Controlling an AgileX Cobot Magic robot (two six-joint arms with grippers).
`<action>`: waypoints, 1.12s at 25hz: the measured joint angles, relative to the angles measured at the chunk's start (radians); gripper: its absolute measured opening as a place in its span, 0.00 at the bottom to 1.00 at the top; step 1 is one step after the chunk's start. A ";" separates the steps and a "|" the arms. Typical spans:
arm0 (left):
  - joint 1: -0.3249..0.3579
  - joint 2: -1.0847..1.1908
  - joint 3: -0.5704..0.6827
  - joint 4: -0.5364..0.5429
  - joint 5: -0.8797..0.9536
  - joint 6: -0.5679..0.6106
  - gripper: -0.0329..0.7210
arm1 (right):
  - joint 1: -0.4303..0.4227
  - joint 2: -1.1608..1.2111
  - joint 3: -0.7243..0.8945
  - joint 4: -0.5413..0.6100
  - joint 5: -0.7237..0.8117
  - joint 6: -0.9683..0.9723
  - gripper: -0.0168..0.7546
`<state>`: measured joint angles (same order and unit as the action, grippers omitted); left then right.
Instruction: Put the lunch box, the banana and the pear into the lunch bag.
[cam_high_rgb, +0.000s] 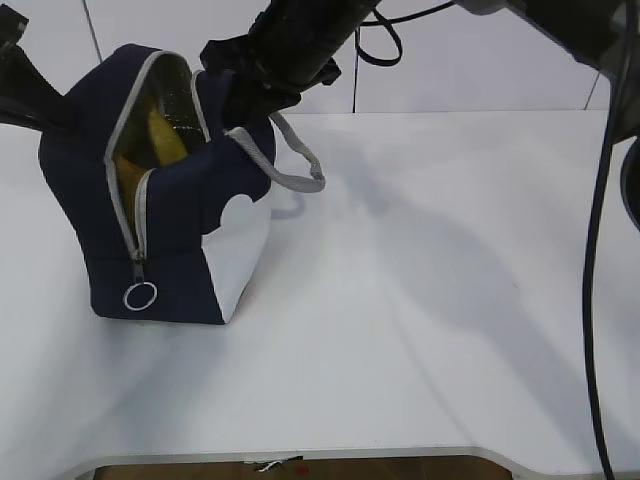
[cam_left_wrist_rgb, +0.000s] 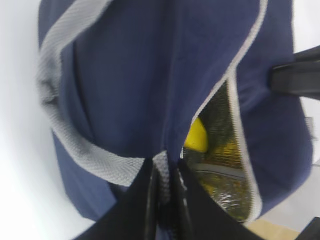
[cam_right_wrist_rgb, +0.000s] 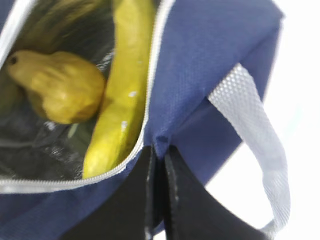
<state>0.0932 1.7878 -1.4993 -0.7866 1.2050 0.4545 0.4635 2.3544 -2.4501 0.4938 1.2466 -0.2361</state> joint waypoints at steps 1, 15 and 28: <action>0.000 0.000 0.000 -0.013 0.003 0.000 0.08 | 0.002 0.000 -0.002 -0.010 0.001 -0.022 0.05; -0.122 0.000 0.000 -0.088 0.004 0.000 0.08 | 0.002 -0.079 -0.018 -0.258 0.015 -0.026 0.05; -0.308 0.002 0.000 -0.147 -0.083 0.012 0.08 | -0.048 -0.273 0.229 -0.353 0.028 0.028 0.05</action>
<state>-0.2153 1.7897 -1.4993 -0.9336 1.1218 0.4667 0.4156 2.0812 -2.2214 0.1411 1.2743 -0.2078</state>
